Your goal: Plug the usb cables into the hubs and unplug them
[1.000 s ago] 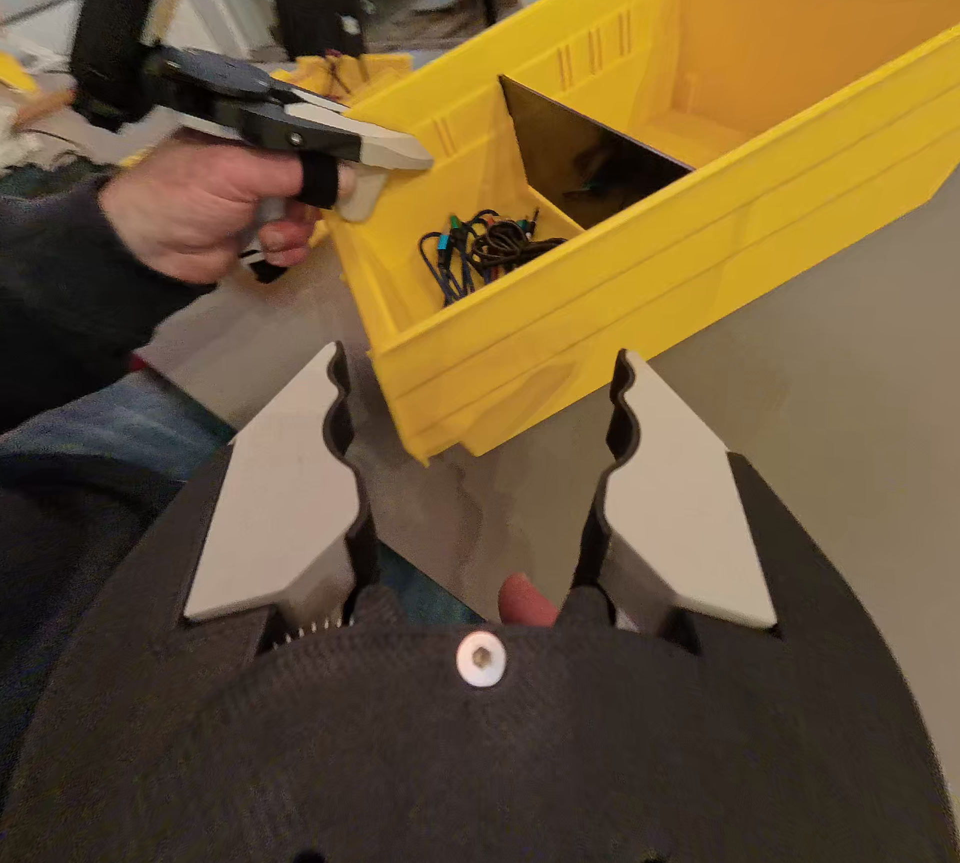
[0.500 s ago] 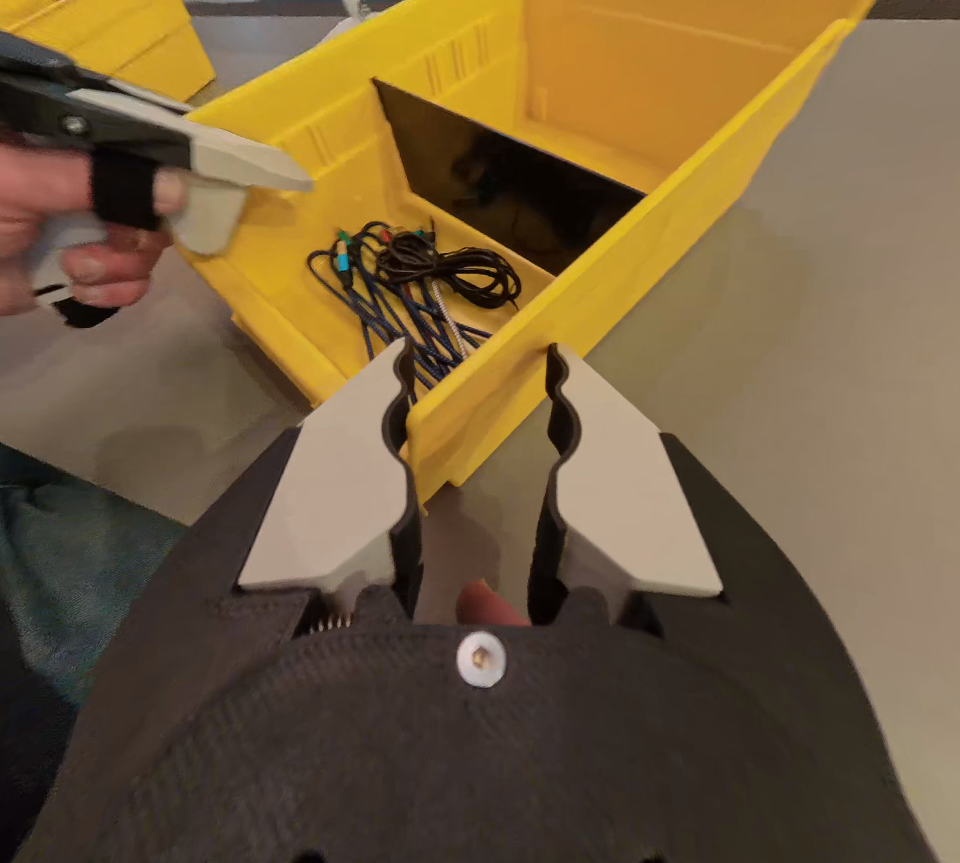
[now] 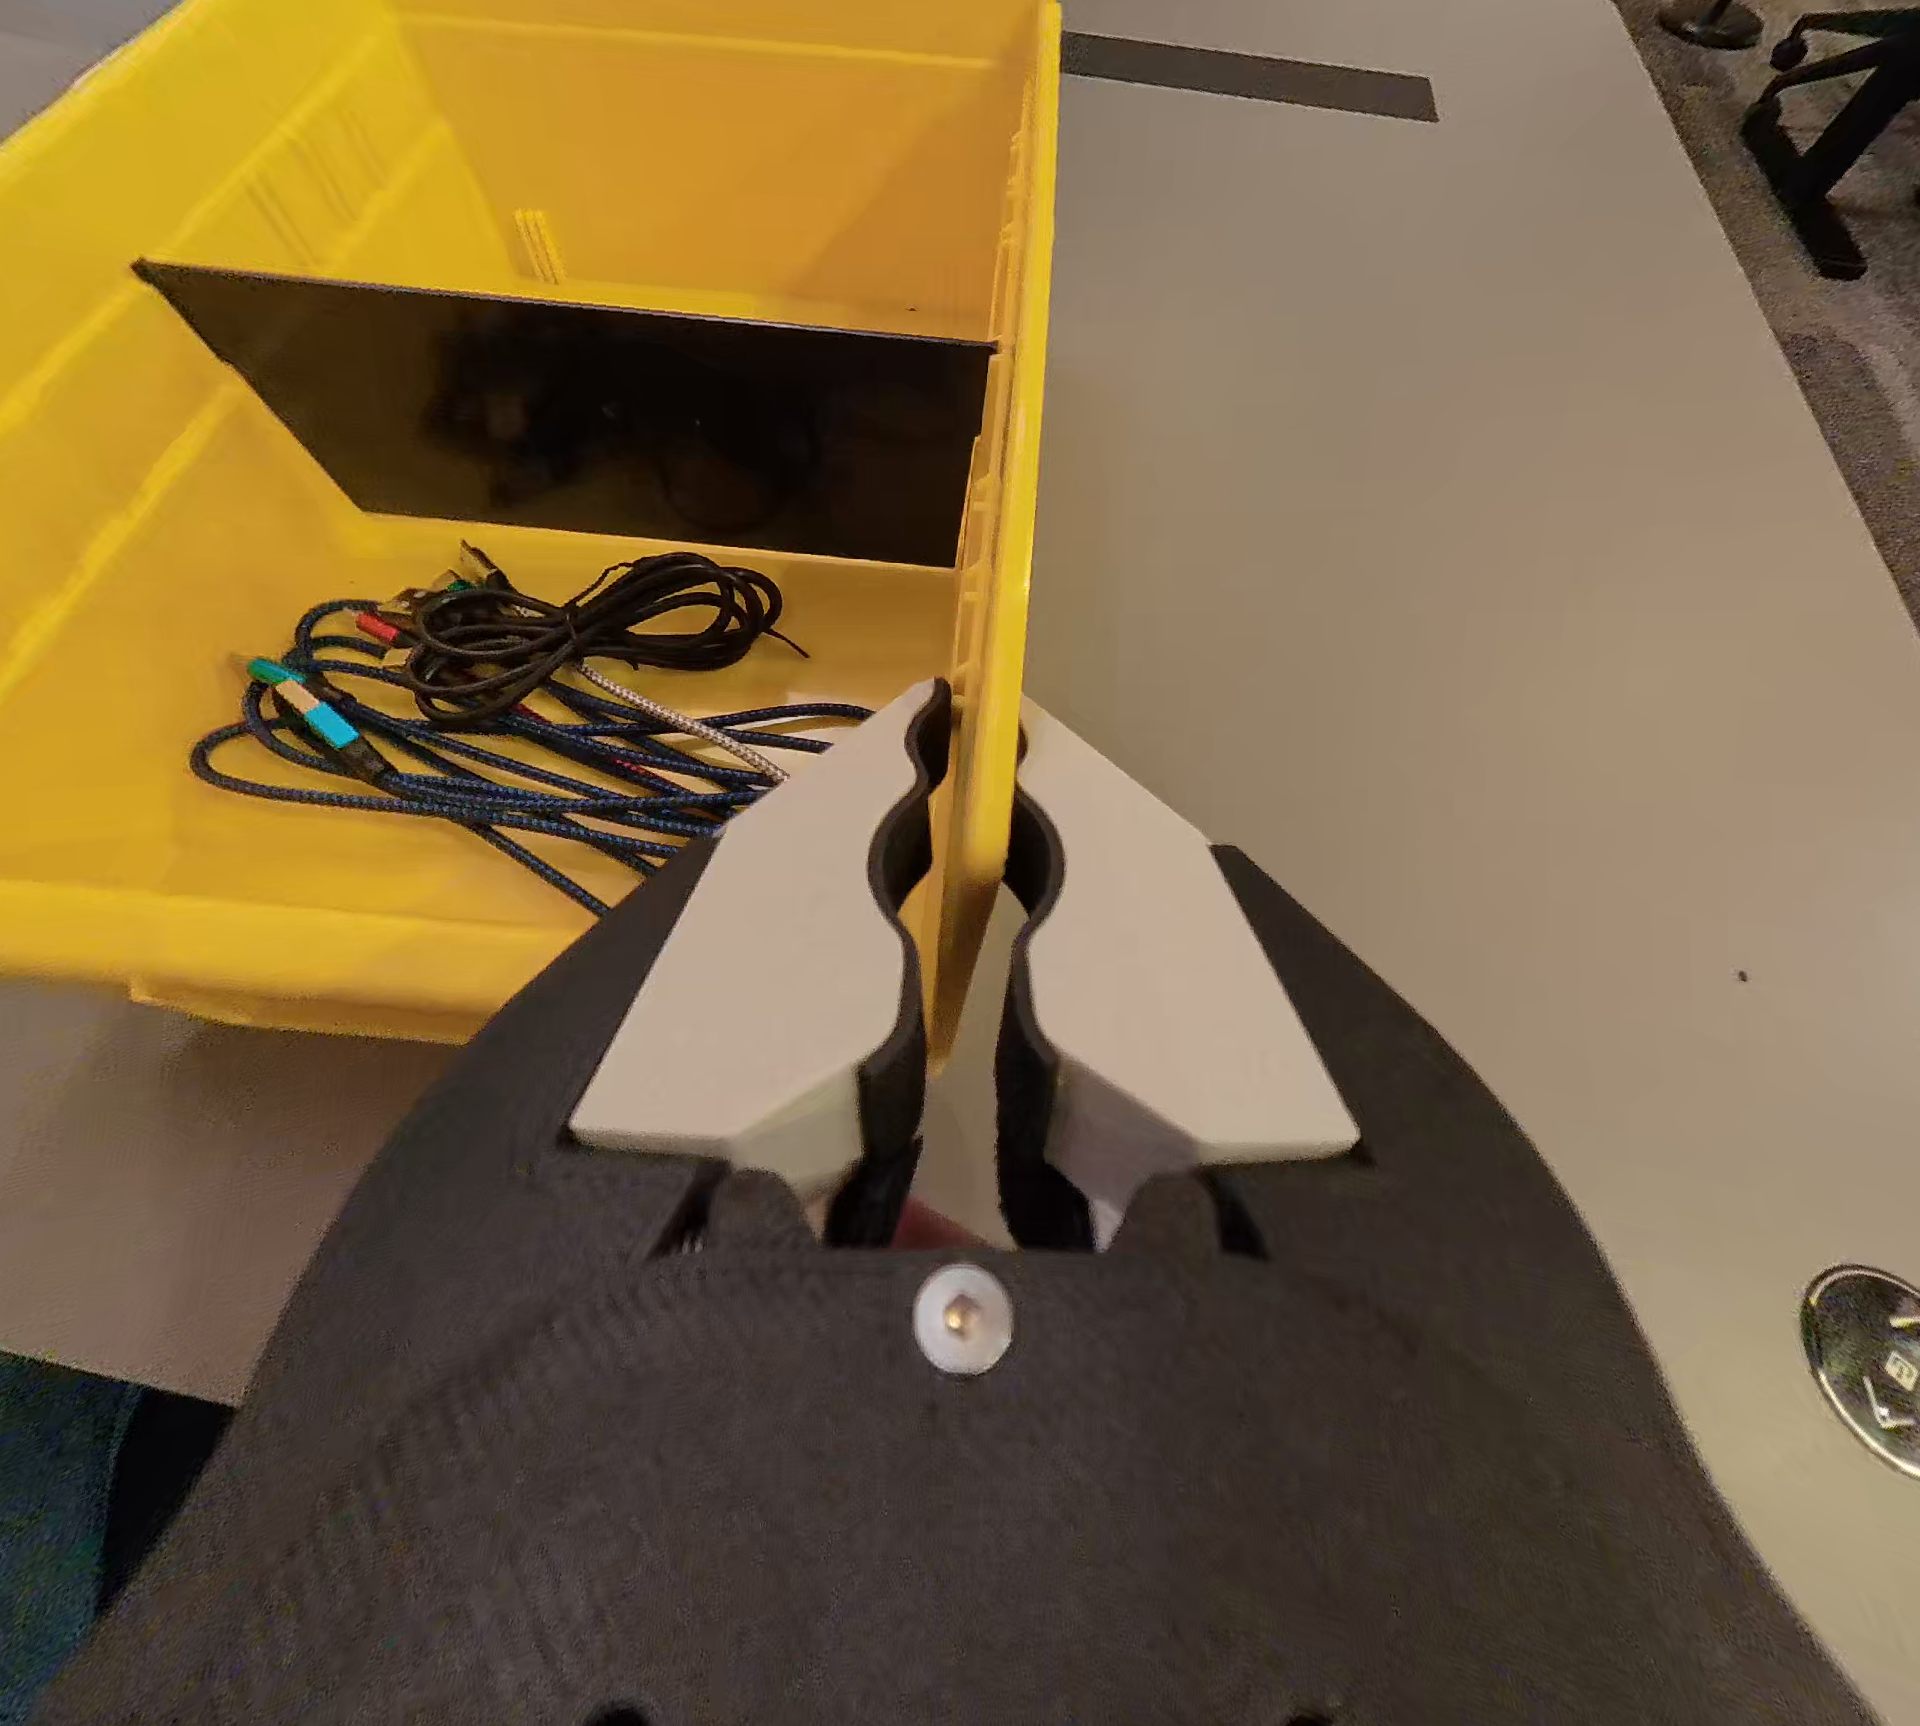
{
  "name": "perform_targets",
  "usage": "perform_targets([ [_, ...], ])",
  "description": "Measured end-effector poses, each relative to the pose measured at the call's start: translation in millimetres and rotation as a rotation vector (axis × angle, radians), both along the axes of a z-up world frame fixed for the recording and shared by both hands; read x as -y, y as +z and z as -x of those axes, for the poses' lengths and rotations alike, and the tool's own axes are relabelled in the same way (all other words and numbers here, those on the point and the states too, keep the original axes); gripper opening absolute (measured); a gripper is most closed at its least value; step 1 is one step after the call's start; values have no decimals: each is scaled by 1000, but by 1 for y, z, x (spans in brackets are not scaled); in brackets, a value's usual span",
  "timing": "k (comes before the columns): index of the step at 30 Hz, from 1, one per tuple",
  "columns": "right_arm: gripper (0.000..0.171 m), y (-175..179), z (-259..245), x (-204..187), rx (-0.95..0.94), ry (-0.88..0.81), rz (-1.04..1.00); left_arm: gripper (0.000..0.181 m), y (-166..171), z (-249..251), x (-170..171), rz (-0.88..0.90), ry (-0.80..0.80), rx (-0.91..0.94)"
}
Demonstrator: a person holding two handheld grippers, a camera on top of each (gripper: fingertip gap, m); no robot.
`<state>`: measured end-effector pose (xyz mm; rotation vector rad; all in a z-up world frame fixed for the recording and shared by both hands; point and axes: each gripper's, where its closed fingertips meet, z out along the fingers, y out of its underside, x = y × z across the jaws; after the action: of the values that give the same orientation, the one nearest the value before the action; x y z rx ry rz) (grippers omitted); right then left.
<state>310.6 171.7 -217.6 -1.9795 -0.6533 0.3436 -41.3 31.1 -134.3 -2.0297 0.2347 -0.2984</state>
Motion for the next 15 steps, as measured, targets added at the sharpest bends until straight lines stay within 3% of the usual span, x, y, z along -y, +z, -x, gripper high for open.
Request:
perform_targets([
  [4, 2, 0, -15, -13, -26, -5, 17, 57, -4, 165, 52, 31, 384, -276],
  [8, 2, 0, -33, -27, -26, -20, 27, 63, -25, 293, 116, 117, 672, -302],
  [13, 2, 0, -53, -35, -36, -51, 38, 78, -78, 350, 146, 273, 744, -231],
  [14, 2, 0, -56, -36, -38, -58, 39, 73, -87, 352, 145, 288, 728, -229],
  [15, 2, 0, -60, -37, -34, -68, 38, 56, -95, 352, 143, 301, 703, -221],
])
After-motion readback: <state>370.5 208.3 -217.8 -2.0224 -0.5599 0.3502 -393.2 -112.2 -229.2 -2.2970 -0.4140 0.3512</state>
